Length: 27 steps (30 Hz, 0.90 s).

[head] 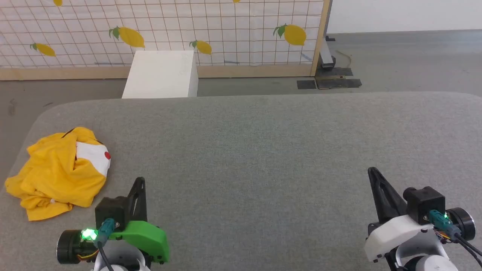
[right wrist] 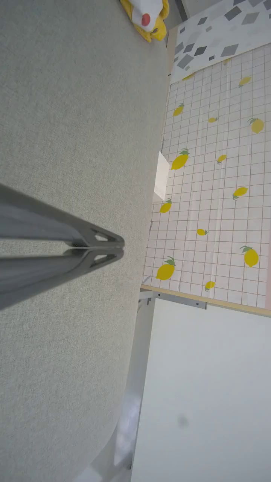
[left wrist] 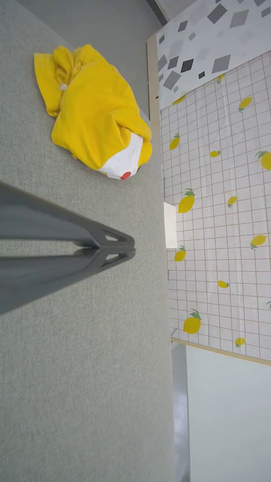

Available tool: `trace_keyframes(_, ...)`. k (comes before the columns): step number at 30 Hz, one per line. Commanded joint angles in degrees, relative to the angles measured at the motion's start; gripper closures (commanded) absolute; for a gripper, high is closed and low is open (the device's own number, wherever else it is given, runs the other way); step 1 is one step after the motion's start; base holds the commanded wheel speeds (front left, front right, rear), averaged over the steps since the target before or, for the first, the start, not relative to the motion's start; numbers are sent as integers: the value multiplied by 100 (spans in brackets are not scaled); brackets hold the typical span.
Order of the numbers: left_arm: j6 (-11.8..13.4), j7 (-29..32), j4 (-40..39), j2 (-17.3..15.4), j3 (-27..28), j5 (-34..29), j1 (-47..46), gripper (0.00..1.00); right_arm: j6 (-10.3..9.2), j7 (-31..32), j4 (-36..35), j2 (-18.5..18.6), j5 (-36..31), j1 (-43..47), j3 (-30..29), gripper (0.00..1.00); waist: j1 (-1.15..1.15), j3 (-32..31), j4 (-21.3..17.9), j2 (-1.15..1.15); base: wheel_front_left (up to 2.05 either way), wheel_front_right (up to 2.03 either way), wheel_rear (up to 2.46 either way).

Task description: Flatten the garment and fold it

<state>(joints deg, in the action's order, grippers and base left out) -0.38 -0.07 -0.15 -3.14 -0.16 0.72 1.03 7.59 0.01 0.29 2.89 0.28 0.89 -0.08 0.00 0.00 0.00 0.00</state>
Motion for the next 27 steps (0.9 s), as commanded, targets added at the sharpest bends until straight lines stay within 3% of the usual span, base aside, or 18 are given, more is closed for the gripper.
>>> trace_keyframes(1, 38, 7, 15, 26, 16, -72, -103, 100, -10, -1, -29, -2, -28, -89, 8, 100, 0, 0, 0, 0, 0, 0, 0)
trace_keyframes(27, 38, 7, 15, 26, 16, -72, -103, 100, -10, -1, -29, -2, -28, -89, 8, 100, 0, 0, 0, 0, 0, 0, 0)
